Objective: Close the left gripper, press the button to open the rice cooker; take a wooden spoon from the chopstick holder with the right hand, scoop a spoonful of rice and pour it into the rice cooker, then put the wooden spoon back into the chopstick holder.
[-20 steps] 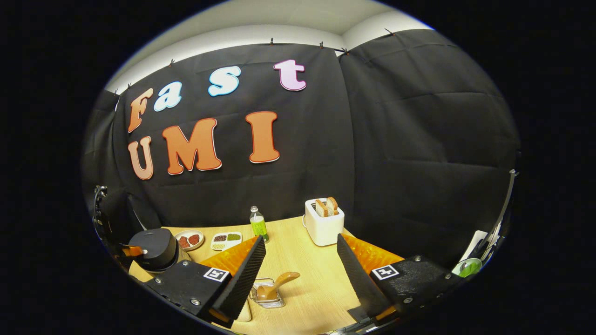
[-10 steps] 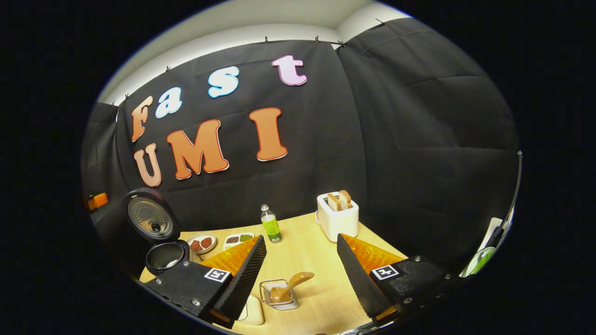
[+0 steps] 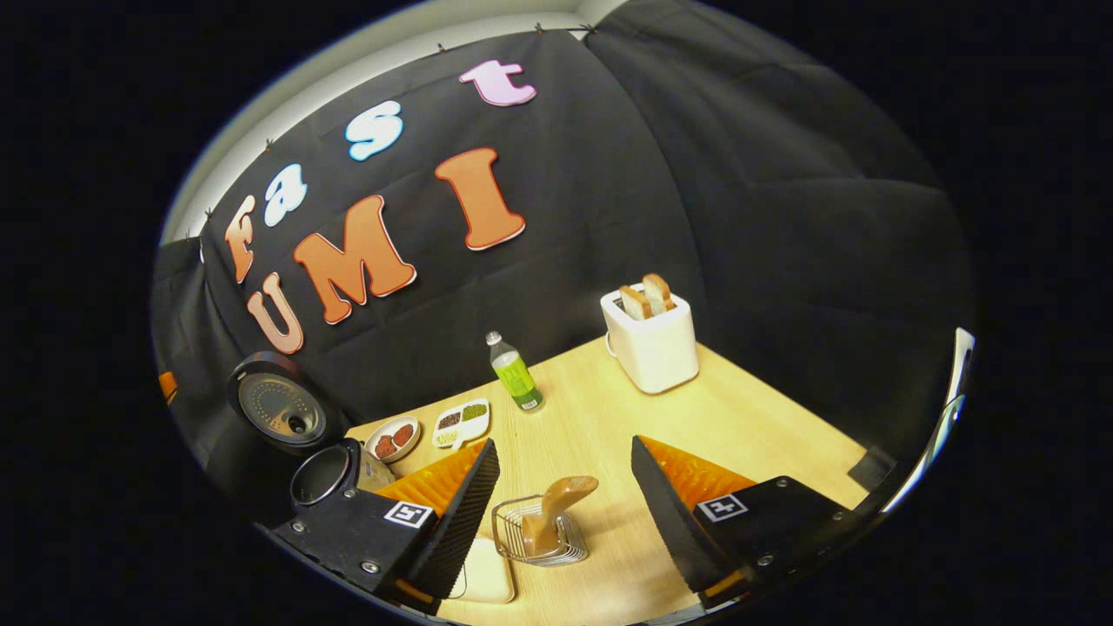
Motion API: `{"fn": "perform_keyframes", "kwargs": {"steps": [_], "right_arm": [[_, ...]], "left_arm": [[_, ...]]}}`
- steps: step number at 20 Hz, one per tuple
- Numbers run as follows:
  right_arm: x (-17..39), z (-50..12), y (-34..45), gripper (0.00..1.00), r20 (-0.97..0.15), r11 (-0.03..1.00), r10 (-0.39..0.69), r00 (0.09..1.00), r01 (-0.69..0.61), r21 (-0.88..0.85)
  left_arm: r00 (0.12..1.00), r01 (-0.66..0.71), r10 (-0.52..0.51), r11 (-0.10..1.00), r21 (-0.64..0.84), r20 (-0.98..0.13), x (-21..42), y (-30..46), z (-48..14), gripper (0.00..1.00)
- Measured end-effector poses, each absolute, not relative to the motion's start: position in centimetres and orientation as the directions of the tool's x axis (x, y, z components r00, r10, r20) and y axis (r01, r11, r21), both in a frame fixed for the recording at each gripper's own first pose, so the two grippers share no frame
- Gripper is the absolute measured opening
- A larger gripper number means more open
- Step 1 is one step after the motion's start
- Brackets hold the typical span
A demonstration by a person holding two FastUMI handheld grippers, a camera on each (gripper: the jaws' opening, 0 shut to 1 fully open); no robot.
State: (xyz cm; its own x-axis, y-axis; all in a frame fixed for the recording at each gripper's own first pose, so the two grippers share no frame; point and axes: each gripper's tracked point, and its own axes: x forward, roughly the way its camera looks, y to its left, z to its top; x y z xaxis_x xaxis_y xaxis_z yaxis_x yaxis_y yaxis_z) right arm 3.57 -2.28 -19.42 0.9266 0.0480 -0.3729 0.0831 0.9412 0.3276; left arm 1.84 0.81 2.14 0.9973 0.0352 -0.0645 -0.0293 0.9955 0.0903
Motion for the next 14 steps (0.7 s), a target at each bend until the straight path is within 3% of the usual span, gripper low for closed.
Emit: {"fn": "perform_keyframes", "kwargs": {"steps": [1, 9, 12, 14], "right_arm": [[3.7, -20.2, -2.0, 0.95, -0.386, 0.931, 0.062, 0.92, 0.086, 0.355], [4.8, -25.8, 0.0, 0.9, -0.456, 0.846, 0.161, 0.875, 0.115, 0.52], [5.1, -26.6, 0.4, 0.8, -0.465, 0.822, 0.174, 0.868, 0.132, 0.553], [5.5, -26.3, 0.8, 0.68, -0.443, 0.807, 0.196, 0.875, 0.113, 0.58]], "left_arm": [[0.997, -0.033, 0.038, 0.997, 0.073, -0.07, 1.7, 1.0, 2.2, 0.24], [0.988, -0.151, 0.152, 0.987, 0.049, -0.032, -0.4, 4.5, 3.7, 0.99], [0.984, -0.17, 0.173, 0.984, 0.058, -0.041, -0.6, 4.7, 3.3, 0.98], [0.984, -0.17, 0.173, 0.983, 0.069, -0.039, -0.4, 5.0, 3.3, 0.97]]}}
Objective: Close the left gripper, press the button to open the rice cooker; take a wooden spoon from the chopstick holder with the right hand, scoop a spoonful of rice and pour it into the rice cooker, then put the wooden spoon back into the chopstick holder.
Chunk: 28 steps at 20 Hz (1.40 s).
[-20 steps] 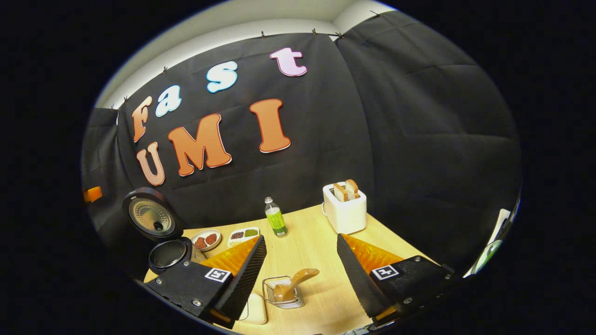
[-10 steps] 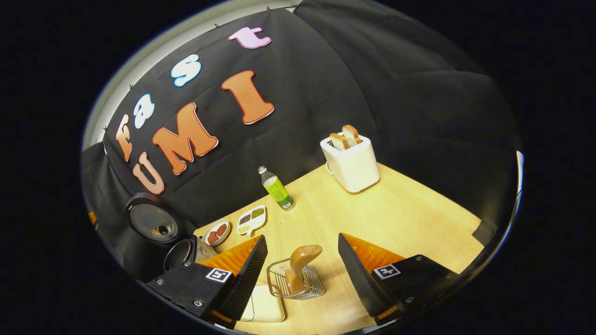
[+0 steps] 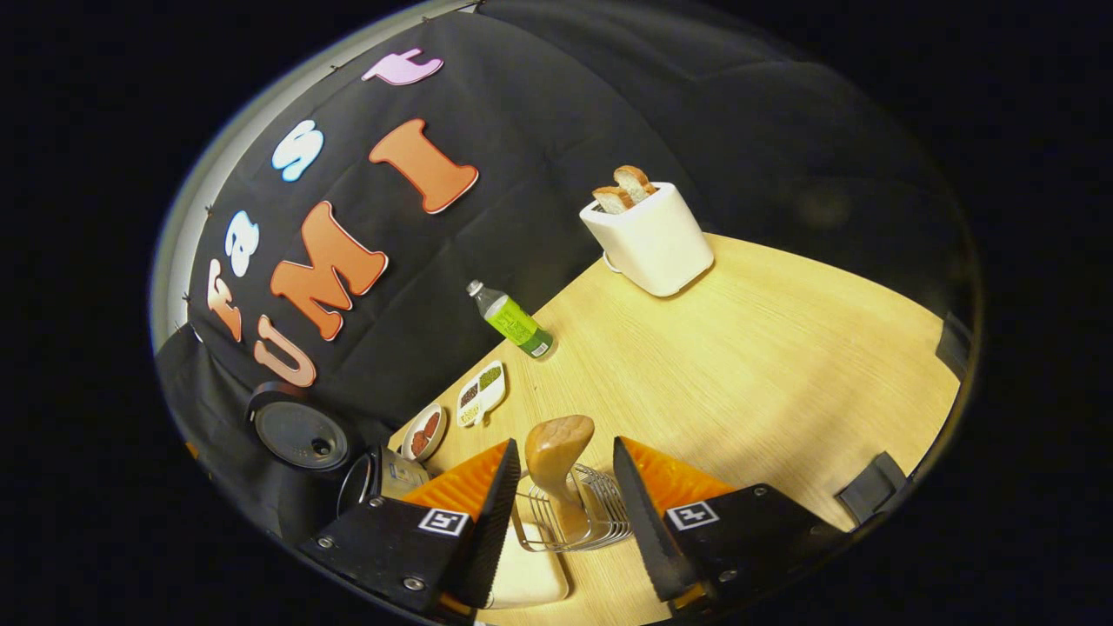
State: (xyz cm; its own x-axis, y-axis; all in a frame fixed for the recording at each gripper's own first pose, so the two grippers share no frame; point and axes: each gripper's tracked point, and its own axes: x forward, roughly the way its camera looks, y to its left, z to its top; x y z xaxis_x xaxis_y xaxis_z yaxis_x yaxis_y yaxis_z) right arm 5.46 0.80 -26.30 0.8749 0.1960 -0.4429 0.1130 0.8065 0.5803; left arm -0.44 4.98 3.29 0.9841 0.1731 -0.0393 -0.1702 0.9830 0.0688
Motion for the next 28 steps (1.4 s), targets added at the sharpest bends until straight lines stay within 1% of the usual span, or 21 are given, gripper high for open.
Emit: {"fn": "perform_keyframes", "kwargs": {"steps": [1, 2, 3, 4, 5, 6, 7, 9, 12, 13, 14, 15, 16, 17, 20, 25, 26, 27, 28], "right_arm": [[5.5, -26.2, 1.3, 0.63, -0.434, 0.804, 0.217, 0.874, 0.092, 0.588], [5.6, -26.3, 1.4, 0.6, -0.434, 0.807, 0.218, 0.874, 0.088, 0.584], [5.9, -26.4, 1.0, 0.41, -0.431, 0.812, 0.205, 0.879, 0.093, 0.576], [6.1, -26.2, 0.8, 0.46, -0.426, 0.814, 0.194, 0.884, 0.097, 0.573], [5.9, -26.2, 0.9, 0.33, -0.433, 0.811, 0.195, 0.88, 0.103, 0.576], [6.0, -26.0, 1.2, 0.39, -0.428, 0.803, 0.201, 0.881, 0.101, 0.587], [6.1, -25.8, 1.4, 0.28, -0.425, 0.798, 0.206, 0.882, 0.1, 0.594], [6.1, -25.3, 1.9, 0.23, -0.42, 0.802, 0.212, 0.883, 0.088, 0.591], [6.3, -23.6, 2.7, 0.19, -0.396, 0.842, 0.195, 0.897, 0.053, 0.536], [6.2, -22.7, 2.8, 0.19, -0.385, 0.855, 0.185, 0.904, 0.045, 0.517], [6.2, -21.8, 3.0, 0.19, -0.373, 0.867, 0.176, 0.911, 0.036, 0.496], [6.0, -21.0, 3.1, 0.19, -0.363, 0.88, 0.16, 0.918, 0.034, 0.474], [5.8, -20.0, 3.3, 0.16, -0.353, 0.892, 0.151, 0.923, 0.026, 0.451], [5.6, -18.9, 3.5, 0.14, -0.338, 0.905, 0.139, 0.931, 0.019, 0.426], [4.9, -15.7, 4.2, 0.13, -0.289, 0.929, 0.104, 0.952, 0.011, 0.37], [2.7, -11.5, 8.5, 0.13, -0.213, 0.939, 0.139, 0.967, -0.06, 0.34], [2.2, -11.2, 9.5, 0.13, -0.207, 0.939, 0.148, 0.967, -0.072, 0.335], [1.7, -11.1, 10.6, 0.13, -0.204, 0.939, 0.16, 0.966, -0.086, 0.333], [1.4, -11.2, 11.7, 0.13, -0.202, 0.938, 0.169, 0.965, -0.095, 0.332]], "left_arm": [[0.984, -0.169, 0.173, 0.983, 0.076, -0.043, -0.4, 5.0, 3.3, 0.97], [0.985, -0.165, 0.169, 0.983, 0.076, -0.047, -0.3, 5.1, 3.1, 0.97], [0.986, -0.157, 0.16, 0.985, 0.072, -0.05, -0.2, 5.1, 3.1, 0.96], [0.987, -0.148, 0.151, 0.987, 0.066, -0.051, -0.2, 5.0, 3.1, 0.96], [0.988, -0.142, 0.146, 0.988, 0.063, -0.053, -0.1, 5.0, 3.1, 0.96], [0.988, -0.138, 0.141, 0.988, 0.064, -0.055, 0.0, 5.3, 2.9, 0.96], [0.988, -0.136, 0.14, 0.989, 0.065, -0.058, 0.2, 5.4, 2.8, 0.96], [0.989, -0.13, 0.134, 0.989, 0.066, -0.06, 0.4, 5.6, 2.9, 0.96], [0.991, -0.112, 0.115, 0.992, 0.055, -0.062, 0.9, 6.2, 2.9, 0.96], [0.992, -0.105, 0.108, 0.993, 0.046, -0.061, 1.2, 6.3, 3.0, 0.99], [0.993, -0.099, 0.101, 0.994, 0.038, -0.06, 1.4, 6.6, 3.1, 0.96], [0.993, -0.097, 0.099, 0.995, 0.033, -0.058, 1.5, 7.1, 3.1, 0.96], [0.994, -0.097, 0.099, 0.995, 0.031, -0.056, 1.7, 7.7, 3.2, 0.96], [0.994, -0.097, 0.099, 0.995, 0.032, -0.053, 1.9, 8.3, 3.2, 0.96], [0.994, -0.099, 0.101, 0.995, 0.034, -0.051, 2.4, 10.3, 3.2, 0.96], [0.995, -0.082, 0.083, 0.996, 0.019, -0.056, 3.8, 13.0, 2.8, 0.96], [0.995, -0.075, 0.076, 0.997, 0.015, -0.057, 4.2, 13.3, 2.7, 0.99], [0.996, -0.066, 0.067, 0.998, 0.012, -0.06, 4.6, 13.6, 2.7, 0.96], [0.996, -0.056, 0.057, 0.998, 0.011, -0.063, 4.8, 13.8, 2.6, 0.96]]}}
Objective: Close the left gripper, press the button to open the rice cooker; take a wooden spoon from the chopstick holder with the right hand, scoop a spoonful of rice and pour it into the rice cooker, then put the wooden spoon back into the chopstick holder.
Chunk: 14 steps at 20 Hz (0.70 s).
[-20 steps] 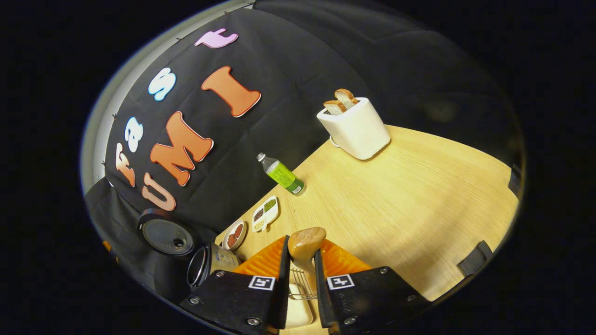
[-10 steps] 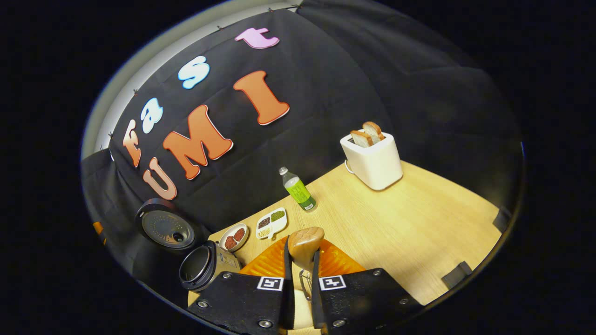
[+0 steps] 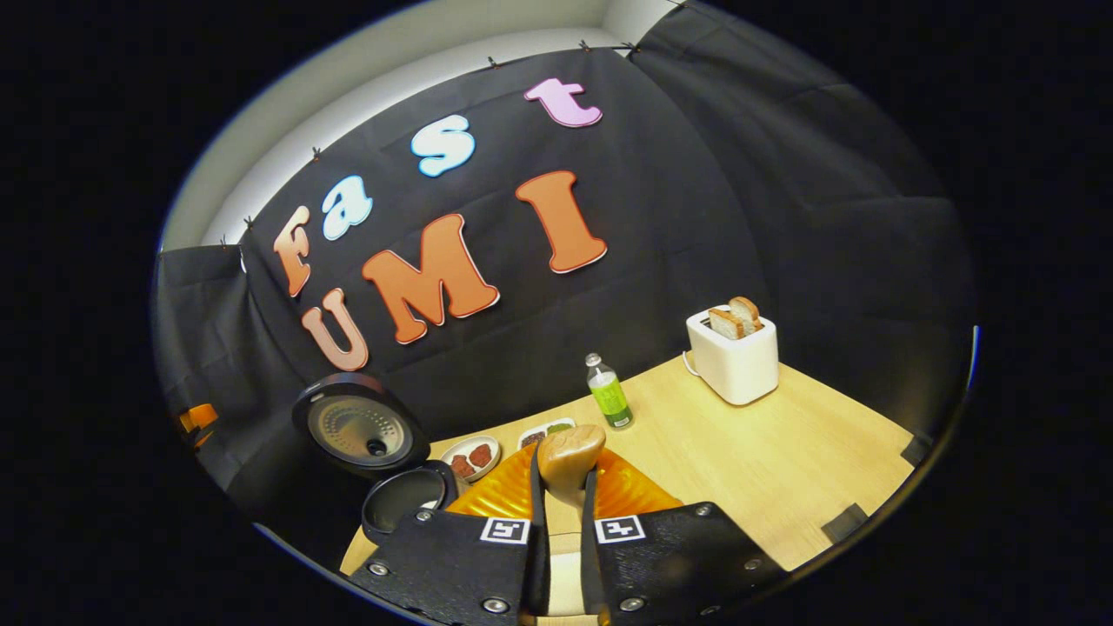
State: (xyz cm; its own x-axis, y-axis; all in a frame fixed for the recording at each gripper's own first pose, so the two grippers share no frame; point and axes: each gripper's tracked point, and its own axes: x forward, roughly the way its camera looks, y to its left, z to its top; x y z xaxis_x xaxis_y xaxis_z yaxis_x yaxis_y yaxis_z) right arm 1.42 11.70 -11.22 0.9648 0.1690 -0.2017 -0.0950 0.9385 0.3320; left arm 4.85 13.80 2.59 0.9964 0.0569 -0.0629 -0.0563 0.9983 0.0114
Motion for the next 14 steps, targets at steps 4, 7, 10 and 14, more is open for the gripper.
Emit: {"fn": "perform_keyframes", "kwargs": {"steps": [4, 7, 10, 14], "right_arm": [[0.5, -13.2, 15.1, 0.13, -0.221, 0.948, 0.178, 0.959, -0.107, 0.301], [0.5, -16.0, 16.6, 0.13, -0.245, 0.963, 0.149, 0.958, -0.084, 0.256], [1.2, -19.6, 17.5, 0.13, -0.283, 0.981, 0.1, 0.954, -0.048, 0.186], [2.0, -23.9, 19.0, 0.13, -0.327, 0.995, 0.042, 0.944, -0.009, 0.102]], "left_arm": [[0.997, -0.026, 0.028, 0.999, 0.03, -0.074, 5.6, 15.3, 2.5, 0.96], [0.998, -0.006, 0.009, 0.999, 0.049, -0.062, 5.8, 16.0, 3.2, 0.96], [0.998, 0.003, 0.001, 0.997, 0.077, -0.055, 5.9, 18.0, 3.4, 0.96], [0.998, -0.004, 0.01, 0.994, 0.105, -0.061, 5.8, 20.0, 3.0, 0.96]]}}
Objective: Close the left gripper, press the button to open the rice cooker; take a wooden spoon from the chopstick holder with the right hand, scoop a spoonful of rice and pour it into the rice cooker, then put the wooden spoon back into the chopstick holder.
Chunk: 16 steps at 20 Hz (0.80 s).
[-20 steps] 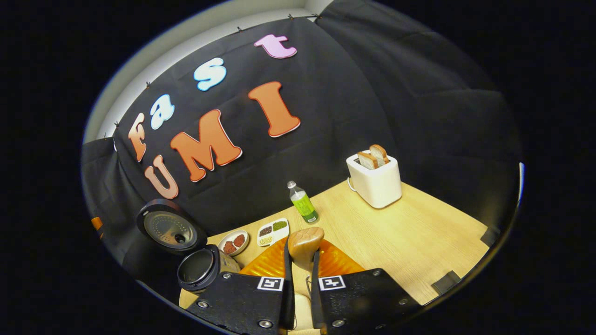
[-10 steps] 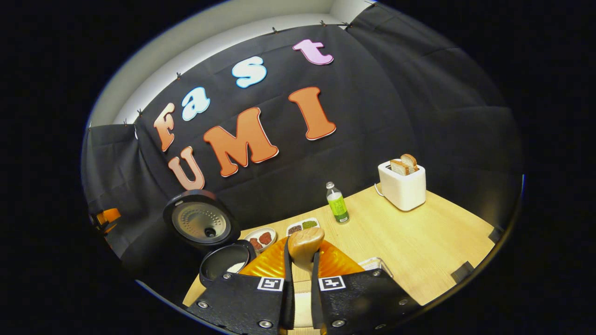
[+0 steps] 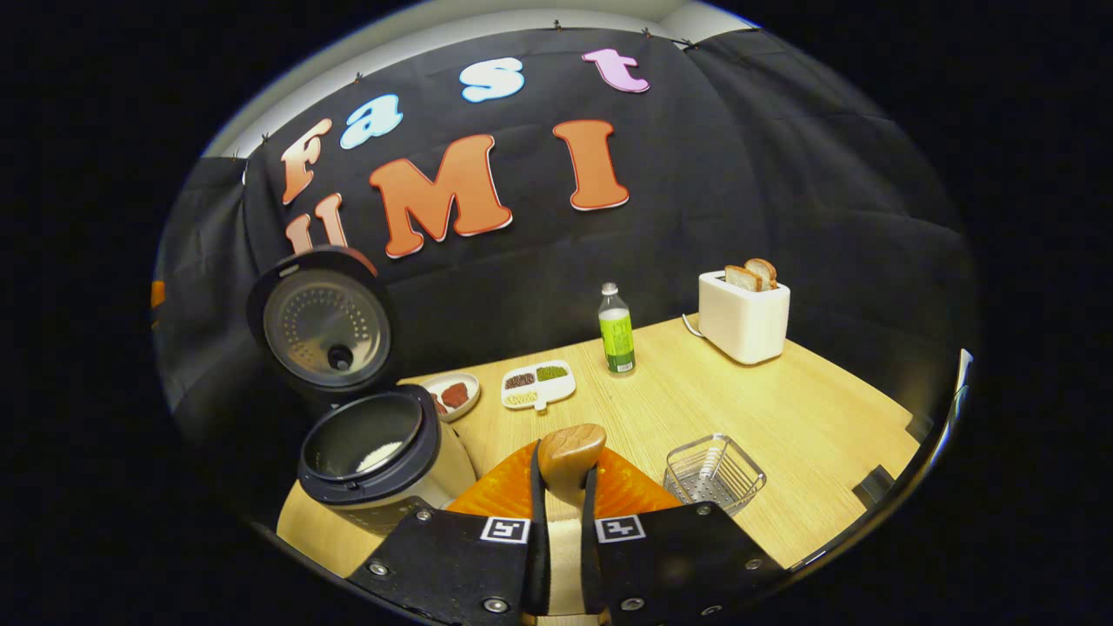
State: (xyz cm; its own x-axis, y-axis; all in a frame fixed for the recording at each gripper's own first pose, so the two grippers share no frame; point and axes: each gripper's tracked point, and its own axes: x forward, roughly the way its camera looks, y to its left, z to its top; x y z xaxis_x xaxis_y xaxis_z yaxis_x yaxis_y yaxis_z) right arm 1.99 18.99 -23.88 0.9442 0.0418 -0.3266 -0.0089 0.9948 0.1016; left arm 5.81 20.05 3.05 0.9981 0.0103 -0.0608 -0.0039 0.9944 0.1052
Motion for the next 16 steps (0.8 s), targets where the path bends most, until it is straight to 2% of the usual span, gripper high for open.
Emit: {"fn": "perform_keyframes", "kwargs": {"steps": [1, 3, 7, 11, 13, 16], "right_arm": [[2.0, -24.4, 19.2, 0.13, -0.328, 0.997, 0.024, 0.944, 0.003, 0.082], [2.2, -24.5, 19.8, 0.13, -0.301, 0.998, -0.006, 0.953, 0.023, 0.052], [1.5, -25.8, 22.4, 0.13, -0.317, 0.999, 0.024, 0.948, -0.009, 0.05], [0.3, -26.9, 25.3, 0.13, -0.338, 0.967, 0.1, 0.936, -0.011, 0.253], [0.0, -27.0, 26.3, 0.13, -0.335, 0.923, 0.146, 0.931, -0.005, 0.385], [0.1, -27.3, 24.7, 0.13, -0.309, 0.844, 0.15, 0.939, 0.041, 0.534]], "left_arm": [[0.998, -0.004, 0.011, 0.995, 0.105, -0.069, 5.8, 20.5, 2.9, 0.98], [0.997, -0.008, 0.016, 0.995, 0.099, -0.082, 5.8, 21.5, 2.5, 0.97], [0.996, -0.019, 0.028, 0.995, 0.098, -0.089, 5.8, 23.0, 2.3, 0.96], [0.994, -0.02, 0.029, 0.995, 0.095, -0.103, 5.9, 23.7, 1.7, 0.96], [0.994, -0.015, 0.024, 0.996, 0.088, -0.109, 6.0, 23.6, 1.3, 0.96], [0.992, 0.0, 0.008, 0.998, 0.067, -0.123, 6.3, 23.3, 0.5, 0.96]]}}
